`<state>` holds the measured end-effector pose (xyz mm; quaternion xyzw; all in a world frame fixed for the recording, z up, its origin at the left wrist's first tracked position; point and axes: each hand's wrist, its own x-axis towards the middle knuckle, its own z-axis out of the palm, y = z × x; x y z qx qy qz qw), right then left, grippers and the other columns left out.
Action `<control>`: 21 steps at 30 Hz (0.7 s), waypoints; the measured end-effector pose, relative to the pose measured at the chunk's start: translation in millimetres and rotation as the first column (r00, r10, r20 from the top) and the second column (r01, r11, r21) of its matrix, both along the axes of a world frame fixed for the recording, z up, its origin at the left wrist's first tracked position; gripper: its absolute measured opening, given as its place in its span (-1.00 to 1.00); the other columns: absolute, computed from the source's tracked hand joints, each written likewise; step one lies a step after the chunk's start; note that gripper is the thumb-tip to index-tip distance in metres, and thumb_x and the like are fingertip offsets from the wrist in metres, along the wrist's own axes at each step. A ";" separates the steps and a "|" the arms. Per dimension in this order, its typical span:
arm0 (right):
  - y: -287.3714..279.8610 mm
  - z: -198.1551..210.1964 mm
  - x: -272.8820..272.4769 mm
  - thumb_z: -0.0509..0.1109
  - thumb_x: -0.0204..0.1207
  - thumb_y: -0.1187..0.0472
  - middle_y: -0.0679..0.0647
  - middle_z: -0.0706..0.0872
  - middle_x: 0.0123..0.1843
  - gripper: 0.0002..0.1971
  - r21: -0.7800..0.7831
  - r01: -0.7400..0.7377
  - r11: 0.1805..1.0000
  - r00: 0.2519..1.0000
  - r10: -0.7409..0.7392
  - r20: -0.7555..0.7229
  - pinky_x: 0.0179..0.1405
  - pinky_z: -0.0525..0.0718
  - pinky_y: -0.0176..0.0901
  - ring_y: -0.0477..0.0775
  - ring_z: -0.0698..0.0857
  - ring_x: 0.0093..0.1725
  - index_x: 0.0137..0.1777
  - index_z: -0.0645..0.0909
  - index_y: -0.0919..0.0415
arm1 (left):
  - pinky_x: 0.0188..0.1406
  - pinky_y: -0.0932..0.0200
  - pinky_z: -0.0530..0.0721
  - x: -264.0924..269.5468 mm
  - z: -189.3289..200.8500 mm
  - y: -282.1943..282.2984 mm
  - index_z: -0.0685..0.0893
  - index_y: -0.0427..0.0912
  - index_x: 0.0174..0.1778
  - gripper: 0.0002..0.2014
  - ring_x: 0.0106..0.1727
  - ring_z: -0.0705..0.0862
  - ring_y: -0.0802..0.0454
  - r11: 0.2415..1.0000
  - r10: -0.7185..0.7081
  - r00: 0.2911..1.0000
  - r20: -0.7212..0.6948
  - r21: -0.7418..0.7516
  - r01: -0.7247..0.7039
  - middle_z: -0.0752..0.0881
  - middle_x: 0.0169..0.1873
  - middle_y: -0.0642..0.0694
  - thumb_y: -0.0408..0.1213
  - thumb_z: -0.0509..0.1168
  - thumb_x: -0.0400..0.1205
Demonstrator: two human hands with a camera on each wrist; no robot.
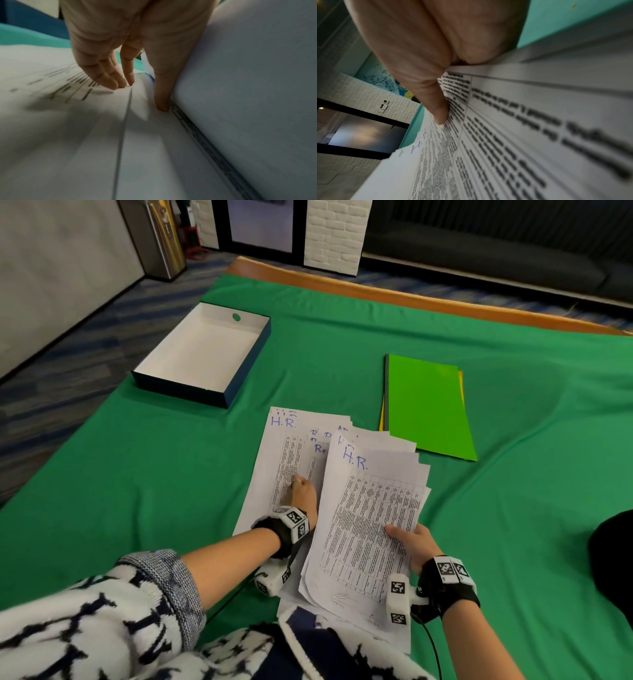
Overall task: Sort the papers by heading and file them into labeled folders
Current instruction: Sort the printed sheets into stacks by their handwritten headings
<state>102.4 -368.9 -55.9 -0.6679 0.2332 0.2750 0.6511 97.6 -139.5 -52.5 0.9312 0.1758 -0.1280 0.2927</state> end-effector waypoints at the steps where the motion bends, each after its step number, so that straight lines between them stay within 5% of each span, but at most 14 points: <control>1: 0.1 -0.7 0.3 0.34 0.52 0.42 0.28 0.76 0.07 -0.77 -0.002 0.001 1.000 1.000 -0.001 0.000 -0.12 0.75 0.11 0.24 0.78 -0.02 0.17 0.57 0.36 | 0.22 0.06 0.48 -0.1 -1.8 -2.4 0.41 -0.50 0.25 -0.69 0.26 0.49 -0.26 1.000 -0.013 1.000 0.021 -0.008 0.013 0.37 0.31 -0.41 -0.60 0.17 0.57; 4: 0.2 -2.0 0.6 0.36 0.51 0.42 0.28 0.77 0.07 -0.75 0.000 0.005 1.000 1.000 -0.005 0.000 -0.11 0.76 0.12 0.25 0.79 -0.01 0.18 0.56 0.37 | 0.17 0.10 0.51 0.5 2.1 -6.4 0.41 -0.43 0.29 -0.71 0.21 0.56 -0.19 0.998 0.069 0.996 0.050 -0.016 -0.068 0.45 0.31 -0.37 -0.58 0.04 0.65; 8: 1.6 -2.5 0.3 0.38 0.49 0.42 0.23 0.78 0.02 -0.76 -0.016 -0.002 1.000 0.999 0.002 0.038 -0.22 0.76 0.04 0.20 0.80 -0.06 0.15 0.58 0.36 | 0.16 0.06 0.53 2.6 11.9 -2.9 0.45 -0.42 0.31 -0.71 0.25 0.59 -0.24 0.988 0.078 0.993 -0.091 -0.127 -0.090 0.58 0.26 -0.35 -0.42 0.05 0.70; 10: 2.6 -4.1 1.4 0.41 0.46 0.42 0.24 0.78 0.04 -0.73 -0.044 -0.013 0.999 0.998 0.016 0.063 -0.16 0.76 0.06 0.20 0.80 -0.05 0.17 0.57 0.37 | 0.14 0.01 0.54 3.0 17.7 -2.8 0.56 -0.39 0.22 -0.63 0.21 0.61 -0.25 0.960 0.055 0.993 -0.106 -0.267 -0.082 0.64 0.21 -0.31 -0.15 0.10 0.71; 12: 3.9 -3.3 2.0 0.42 0.45 0.41 0.24 0.77 0.08 -0.72 -0.075 -0.047 0.996 0.996 0.052 0.078 -0.06 0.75 0.11 0.20 0.79 -0.02 0.16 0.58 0.34 | 0.18 0.07 0.54 2.5 28.3 -6.3 0.65 -0.22 0.19 -0.35 0.15 0.64 -0.15 0.822 0.118 0.984 -0.134 -0.543 -0.173 0.70 0.15 -0.15 0.30 0.04 0.58; 14: 3.4 -1.2 1.8 0.43 0.45 0.41 0.20 0.77 0.07 -0.73 -0.104 -0.077 0.992 0.991 0.088 0.102 -0.02 0.74 0.11 0.17 0.79 -0.02 0.15 0.59 0.29 | 0.23 0.07 0.53 2.7 36.0 -8.9 0.61 -0.12 0.27 -0.19 0.14 0.64 -0.05 0.787 0.104 0.985 -0.136 -0.594 -0.165 0.69 0.14 -0.01 0.49 0.14 0.38; 17: 0.8 0.2 1.4 0.46 0.43 0.38 0.20 0.79 0.04 -0.69 -0.079 -0.079 0.994 0.990 0.087 0.107 -0.10 0.75 0.08 0.18 0.81 -0.06 0.17 0.59 0.31 | 0.12 0.07 0.67 0.5 39.4 -3.9 0.58 -0.24 0.23 -0.47 0.13 0.67 -0.12 0.936 -0.047 0.998 -0.035 -0.350 0.032 0.70 0.14 -0.14 -0.10 0.51 0.40; 21: -0.2 -0.2 0.6 0.59 0.31 0.20 0.18 0.76 0.14 -0.41 -0.001 -0.046 0.999 0.984 0.046 0.173 -0.08 0.75 0.00 0.15 0.79 0.04 0.33 0.49 0.29 | -0.01 0.19 0.66 -6.5 42.1 14.2 0.63 -0.38 0.16 -0.59 0.05 0.66 -0.07 0.863 -0.107 0.994 -0.038 -0.500 0.074 0.69 -0.02 -0.16 -0.37 0.50 0.42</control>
